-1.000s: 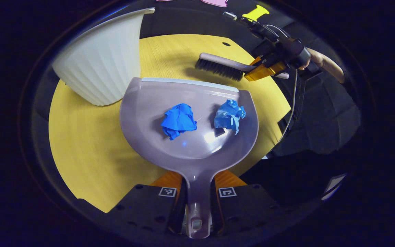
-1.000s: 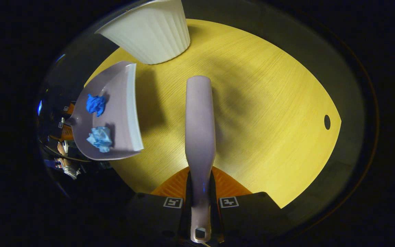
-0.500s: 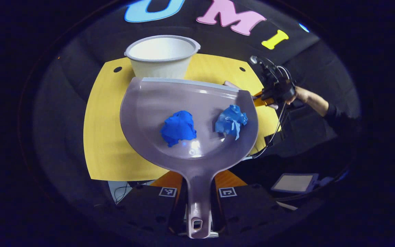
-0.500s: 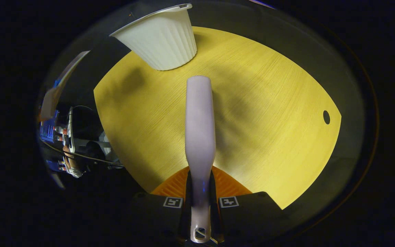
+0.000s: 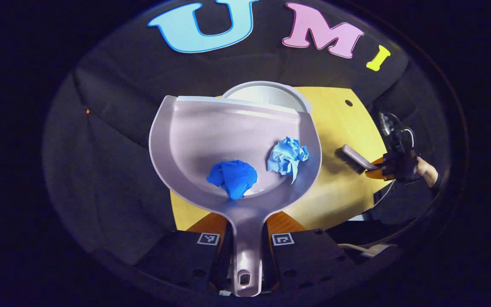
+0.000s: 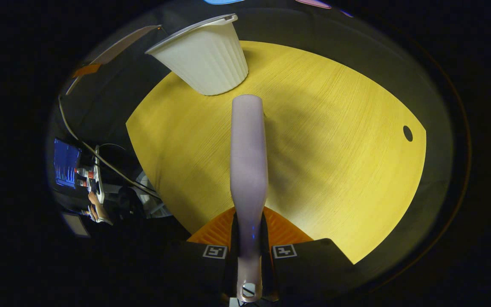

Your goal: Pick up the small broom and dustpan from the desktop, sweep the trash into the dustpan with the broom, and then empty the trash into the garbage bin.

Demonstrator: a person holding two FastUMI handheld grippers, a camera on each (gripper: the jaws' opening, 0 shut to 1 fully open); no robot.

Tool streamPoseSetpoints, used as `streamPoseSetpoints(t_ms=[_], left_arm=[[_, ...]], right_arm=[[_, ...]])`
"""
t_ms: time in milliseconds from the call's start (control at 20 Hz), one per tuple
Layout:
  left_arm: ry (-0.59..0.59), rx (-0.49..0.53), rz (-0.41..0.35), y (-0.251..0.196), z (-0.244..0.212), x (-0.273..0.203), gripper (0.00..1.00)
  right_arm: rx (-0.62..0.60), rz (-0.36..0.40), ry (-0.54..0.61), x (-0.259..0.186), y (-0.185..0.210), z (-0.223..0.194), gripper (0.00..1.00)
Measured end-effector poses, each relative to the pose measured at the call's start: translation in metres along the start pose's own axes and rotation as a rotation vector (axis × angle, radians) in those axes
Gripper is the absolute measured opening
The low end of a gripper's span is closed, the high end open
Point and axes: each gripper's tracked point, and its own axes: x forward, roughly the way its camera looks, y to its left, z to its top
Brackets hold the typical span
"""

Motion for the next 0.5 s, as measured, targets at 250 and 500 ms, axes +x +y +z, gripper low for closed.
streamPoseSetpoints(t_ms=[250,500], left_arm=[[0.122,0.164,0.127,0.015,0.048,0.021,0.28],[0.209,0.498,0.418,0.036,0.074,0.01,0.28]], right_arm=[[0.031,0.016,-0.014,0.008,-0.01,-0.011,0.24],[0.059,0.033,-0.024,0.011,-0.02,-0.017,0.24]])
